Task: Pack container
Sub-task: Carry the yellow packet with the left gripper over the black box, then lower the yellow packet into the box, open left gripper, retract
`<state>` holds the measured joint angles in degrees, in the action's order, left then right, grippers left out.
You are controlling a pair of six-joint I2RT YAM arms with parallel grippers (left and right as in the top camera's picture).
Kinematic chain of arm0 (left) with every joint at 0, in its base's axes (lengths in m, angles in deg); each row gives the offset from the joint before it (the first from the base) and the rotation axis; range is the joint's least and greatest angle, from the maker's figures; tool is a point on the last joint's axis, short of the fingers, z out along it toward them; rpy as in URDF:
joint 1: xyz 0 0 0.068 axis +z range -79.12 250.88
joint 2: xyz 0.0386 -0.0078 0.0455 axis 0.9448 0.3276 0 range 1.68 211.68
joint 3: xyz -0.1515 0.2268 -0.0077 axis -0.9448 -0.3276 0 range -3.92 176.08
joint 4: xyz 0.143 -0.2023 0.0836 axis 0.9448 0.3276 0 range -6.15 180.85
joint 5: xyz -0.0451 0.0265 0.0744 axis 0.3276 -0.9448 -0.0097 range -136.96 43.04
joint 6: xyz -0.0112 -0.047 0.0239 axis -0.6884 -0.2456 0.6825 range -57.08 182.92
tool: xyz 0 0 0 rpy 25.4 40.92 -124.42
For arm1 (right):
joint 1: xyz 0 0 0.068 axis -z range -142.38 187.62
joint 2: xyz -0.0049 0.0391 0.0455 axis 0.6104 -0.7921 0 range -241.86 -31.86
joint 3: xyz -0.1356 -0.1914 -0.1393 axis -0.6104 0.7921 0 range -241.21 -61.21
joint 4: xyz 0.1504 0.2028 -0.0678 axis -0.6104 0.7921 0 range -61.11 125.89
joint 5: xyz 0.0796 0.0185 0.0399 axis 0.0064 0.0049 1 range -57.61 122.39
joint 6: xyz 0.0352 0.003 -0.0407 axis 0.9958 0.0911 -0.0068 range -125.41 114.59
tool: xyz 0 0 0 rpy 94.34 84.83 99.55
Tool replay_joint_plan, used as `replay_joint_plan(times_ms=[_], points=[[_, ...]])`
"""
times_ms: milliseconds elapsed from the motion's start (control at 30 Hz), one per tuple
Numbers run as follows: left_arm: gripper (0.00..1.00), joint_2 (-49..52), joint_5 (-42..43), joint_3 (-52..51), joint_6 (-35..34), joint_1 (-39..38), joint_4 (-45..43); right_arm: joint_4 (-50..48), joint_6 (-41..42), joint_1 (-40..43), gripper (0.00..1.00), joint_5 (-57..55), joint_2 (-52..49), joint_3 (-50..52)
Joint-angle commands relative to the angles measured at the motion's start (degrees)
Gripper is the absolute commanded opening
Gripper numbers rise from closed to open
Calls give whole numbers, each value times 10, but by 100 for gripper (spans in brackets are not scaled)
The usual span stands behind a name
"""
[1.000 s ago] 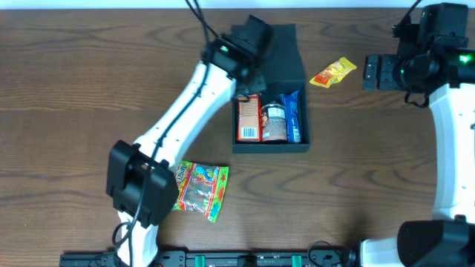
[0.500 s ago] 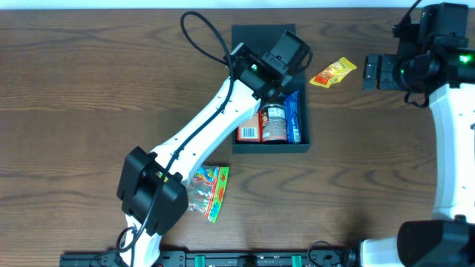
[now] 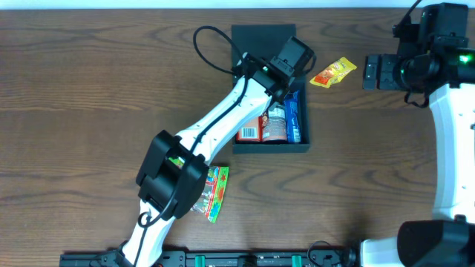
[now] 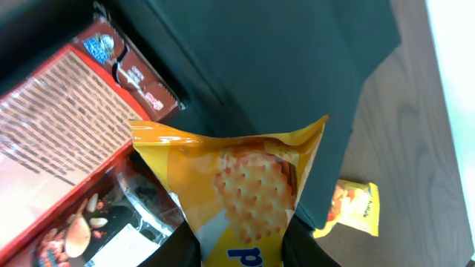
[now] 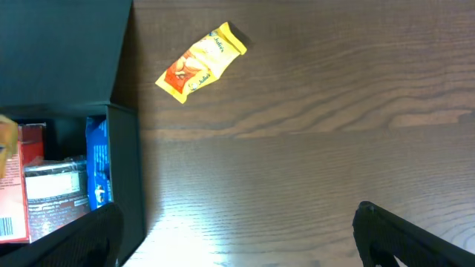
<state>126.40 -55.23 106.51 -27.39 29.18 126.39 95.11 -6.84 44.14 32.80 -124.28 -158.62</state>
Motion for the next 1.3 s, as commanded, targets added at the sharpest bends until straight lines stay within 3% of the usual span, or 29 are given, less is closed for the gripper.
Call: replay_joint_plan(times_ms=[0, 367, 467, 867, 1167, 1267], points=[[28, 10, 10, 3, -26, 1, -9, 1, 10, 2, 99, -2, -2, -10], [28, 13, 22, 3, -66, -1, -15, 1, 10, 2, 99, -2, -2, -10], [34, 13, 22, 3, -66, -3, -10, 1, 10, 2, 99, -2, -2, -10], [39, 13, 10, 3, -66, -2, -2, 1, 10, 2, 99, -2, -2, -10], [35, 13, -5, 3, -65, 1, 12, 1, 10, 2, 99, -2, -2, -10], [34, 11, 10, 3, -23, 2, 10, 1, 10, 2, 99, -2, -2, -10]])
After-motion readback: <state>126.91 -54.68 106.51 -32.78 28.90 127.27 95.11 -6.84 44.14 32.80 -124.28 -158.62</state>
